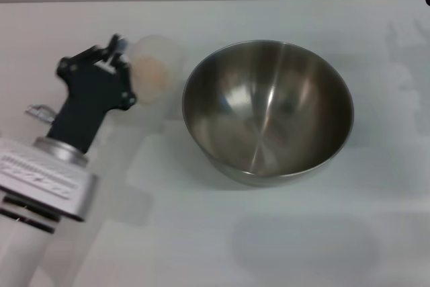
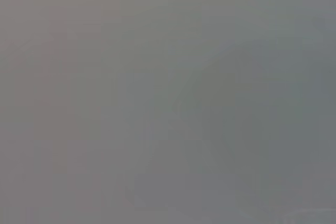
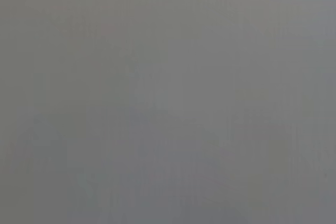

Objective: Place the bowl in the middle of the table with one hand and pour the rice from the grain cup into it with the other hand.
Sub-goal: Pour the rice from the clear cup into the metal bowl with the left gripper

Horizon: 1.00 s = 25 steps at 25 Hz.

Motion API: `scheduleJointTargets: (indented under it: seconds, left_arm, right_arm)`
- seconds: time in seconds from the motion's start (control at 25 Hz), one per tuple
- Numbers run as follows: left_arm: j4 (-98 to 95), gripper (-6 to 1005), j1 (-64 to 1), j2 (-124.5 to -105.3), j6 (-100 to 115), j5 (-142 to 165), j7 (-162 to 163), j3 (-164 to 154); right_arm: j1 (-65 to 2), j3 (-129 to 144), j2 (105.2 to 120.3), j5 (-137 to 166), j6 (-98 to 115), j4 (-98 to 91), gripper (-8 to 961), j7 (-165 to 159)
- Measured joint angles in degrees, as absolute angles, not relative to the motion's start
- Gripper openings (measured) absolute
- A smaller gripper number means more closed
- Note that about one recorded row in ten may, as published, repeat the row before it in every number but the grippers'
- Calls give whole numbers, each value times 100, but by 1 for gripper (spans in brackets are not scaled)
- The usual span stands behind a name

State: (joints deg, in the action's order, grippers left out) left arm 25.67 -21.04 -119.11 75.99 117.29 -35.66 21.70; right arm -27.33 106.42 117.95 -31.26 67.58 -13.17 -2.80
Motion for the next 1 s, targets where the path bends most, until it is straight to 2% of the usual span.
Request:
scheduleJointTargets:
  seconds: [0.4,1.0]
  left_arm:
    - [2730,35,-2504,-11918,7542,12692,-7133,2125]
    - [2819,36,-2629,-11918,7196,13918,-10797,2134]
  right_arm:
    - [-2753,10643,11803,-3127,6783,-1319,524,-276]
    - [-2876,10643,11770,-3127,6786,-1294,523,-272]
